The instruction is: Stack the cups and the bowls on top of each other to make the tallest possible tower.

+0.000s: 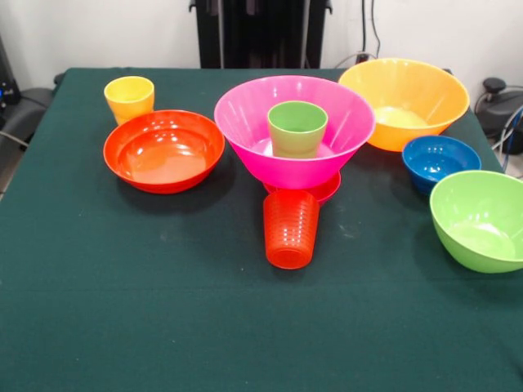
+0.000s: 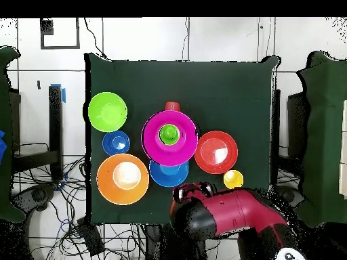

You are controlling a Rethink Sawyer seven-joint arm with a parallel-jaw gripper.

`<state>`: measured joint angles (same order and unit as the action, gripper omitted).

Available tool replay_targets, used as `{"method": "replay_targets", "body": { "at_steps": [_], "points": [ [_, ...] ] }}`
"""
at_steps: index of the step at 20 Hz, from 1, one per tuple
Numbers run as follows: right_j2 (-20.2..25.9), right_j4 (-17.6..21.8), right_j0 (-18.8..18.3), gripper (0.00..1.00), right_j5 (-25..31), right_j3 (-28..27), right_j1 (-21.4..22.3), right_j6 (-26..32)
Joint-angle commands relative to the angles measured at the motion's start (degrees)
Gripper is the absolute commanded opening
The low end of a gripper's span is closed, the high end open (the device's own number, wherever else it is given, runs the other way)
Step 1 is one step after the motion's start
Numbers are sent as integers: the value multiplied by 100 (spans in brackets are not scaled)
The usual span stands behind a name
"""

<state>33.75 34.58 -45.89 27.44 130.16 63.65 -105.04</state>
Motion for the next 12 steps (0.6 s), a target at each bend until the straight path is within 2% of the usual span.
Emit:
{"method": "replay_targets", "body": {
  "at_steps": [1,7,12],
  "points": [
    [230,553,480,100,86,-63,-818,373],
    [-307,1009,896,100,-518,161,-788,-345],
    [-1000,1295,1398,100,-985,286,-784,-1026]
  ]
}}
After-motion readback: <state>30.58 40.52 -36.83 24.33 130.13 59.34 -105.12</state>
